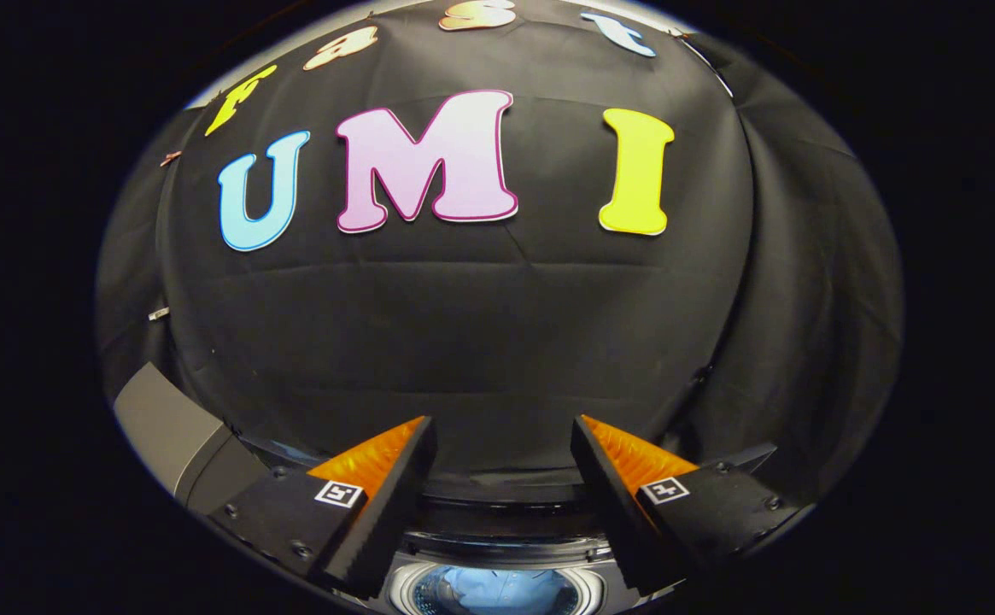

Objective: Put the clothes into the washing machine and then close the washing machine lid.

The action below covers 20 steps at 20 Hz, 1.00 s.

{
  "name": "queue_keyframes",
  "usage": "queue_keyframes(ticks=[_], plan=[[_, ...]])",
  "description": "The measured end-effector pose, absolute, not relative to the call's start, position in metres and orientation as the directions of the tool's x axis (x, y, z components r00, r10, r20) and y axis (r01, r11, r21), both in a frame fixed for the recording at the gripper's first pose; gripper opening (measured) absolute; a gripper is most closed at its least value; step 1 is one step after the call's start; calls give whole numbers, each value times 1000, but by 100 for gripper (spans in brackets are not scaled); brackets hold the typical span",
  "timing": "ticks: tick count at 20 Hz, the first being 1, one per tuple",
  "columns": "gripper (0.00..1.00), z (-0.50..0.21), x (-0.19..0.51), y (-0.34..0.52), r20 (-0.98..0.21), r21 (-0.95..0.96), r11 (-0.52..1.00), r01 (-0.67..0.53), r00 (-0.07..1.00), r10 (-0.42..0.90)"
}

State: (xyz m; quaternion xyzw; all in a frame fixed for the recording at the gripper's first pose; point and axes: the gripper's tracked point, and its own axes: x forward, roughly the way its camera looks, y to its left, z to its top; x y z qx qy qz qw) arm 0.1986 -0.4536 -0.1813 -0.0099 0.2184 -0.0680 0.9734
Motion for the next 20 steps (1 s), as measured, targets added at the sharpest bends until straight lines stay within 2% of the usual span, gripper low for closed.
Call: queue_keyframes(ticks=[20], plan=[[100,-180,134,-444,-443,-83,980,180,874,-198]])
